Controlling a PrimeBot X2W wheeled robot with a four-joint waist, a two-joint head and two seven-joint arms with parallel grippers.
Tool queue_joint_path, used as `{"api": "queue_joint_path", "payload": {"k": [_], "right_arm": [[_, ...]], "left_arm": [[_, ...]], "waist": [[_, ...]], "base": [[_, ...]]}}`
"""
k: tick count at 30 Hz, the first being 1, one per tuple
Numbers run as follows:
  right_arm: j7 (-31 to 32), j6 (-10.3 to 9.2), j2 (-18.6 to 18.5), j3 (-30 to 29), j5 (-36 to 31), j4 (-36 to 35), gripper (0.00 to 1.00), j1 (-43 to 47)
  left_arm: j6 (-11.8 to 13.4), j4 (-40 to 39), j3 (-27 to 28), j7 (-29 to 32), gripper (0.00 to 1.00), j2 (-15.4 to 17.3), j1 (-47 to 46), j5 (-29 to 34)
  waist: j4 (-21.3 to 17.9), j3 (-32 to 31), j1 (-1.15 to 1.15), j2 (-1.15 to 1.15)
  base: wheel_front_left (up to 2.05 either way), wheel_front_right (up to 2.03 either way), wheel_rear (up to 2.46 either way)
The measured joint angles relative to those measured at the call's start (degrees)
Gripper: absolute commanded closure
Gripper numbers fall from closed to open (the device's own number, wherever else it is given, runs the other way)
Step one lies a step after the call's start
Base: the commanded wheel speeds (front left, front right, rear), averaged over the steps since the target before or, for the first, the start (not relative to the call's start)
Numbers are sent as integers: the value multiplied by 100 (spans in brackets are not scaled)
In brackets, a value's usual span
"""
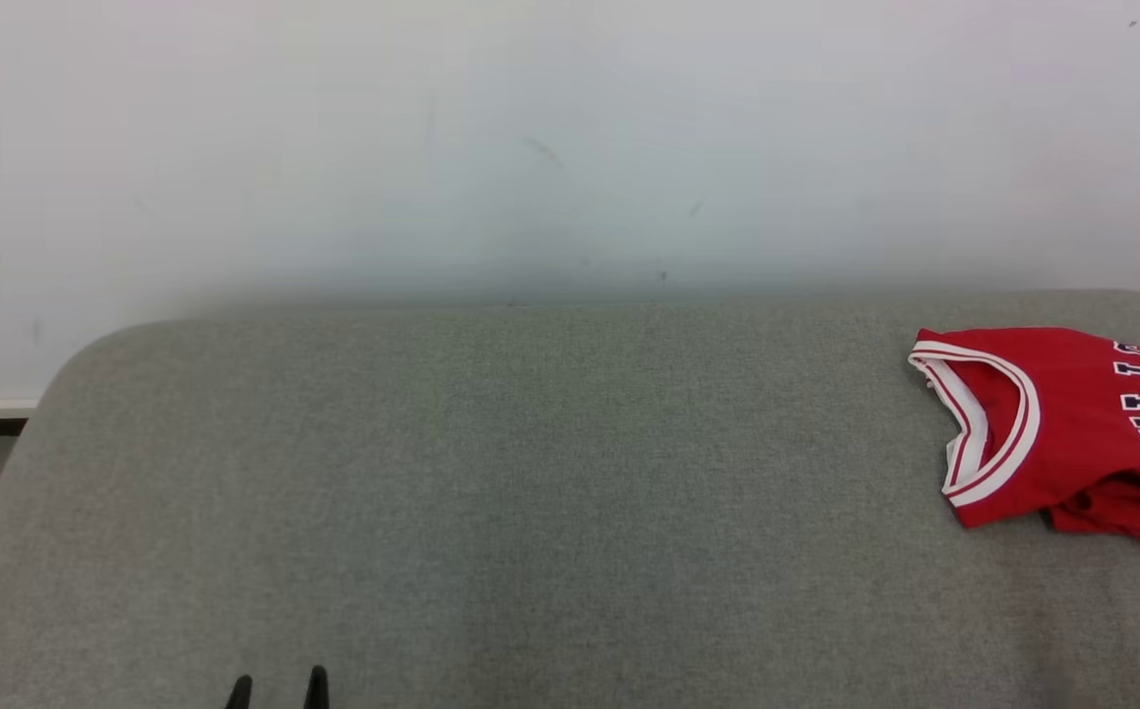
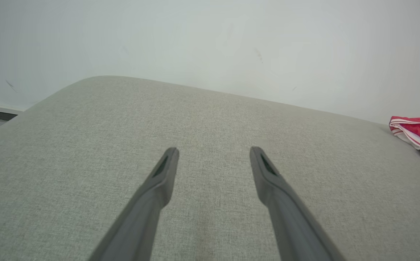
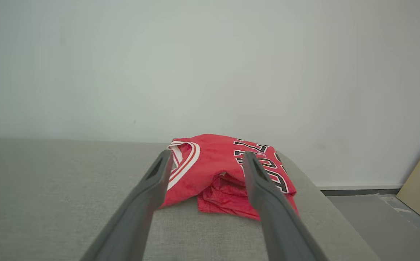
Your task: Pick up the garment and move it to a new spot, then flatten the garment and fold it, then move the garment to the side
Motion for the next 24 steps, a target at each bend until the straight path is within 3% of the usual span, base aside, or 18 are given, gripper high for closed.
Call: {"api": "queue_joint_path", "payload": {"k": [6, 11, 24], "right_arm": [[-32, 0, 761, -102, -586, -400, 0, 577], [-34, 0, 1157, -43, -878, -595, 0, 918], [-34, 0, 1502, 88, -1079, -528, 0, 1120]], "left_arm": [[87, 58, 7, 0, 0, -1, 79, 3], [55, 145, 5, 0, 0, 1, 154, 2], [-167, 240, -18, 0, 0, -1, 232, -23]], "waist": [[43, -148, 0, 0], [114, -248, 0, 0], [135, -420, 0, 0]], "base": [[0, 0, 0], [0, 0, 0], [0, 0, 0]]}}
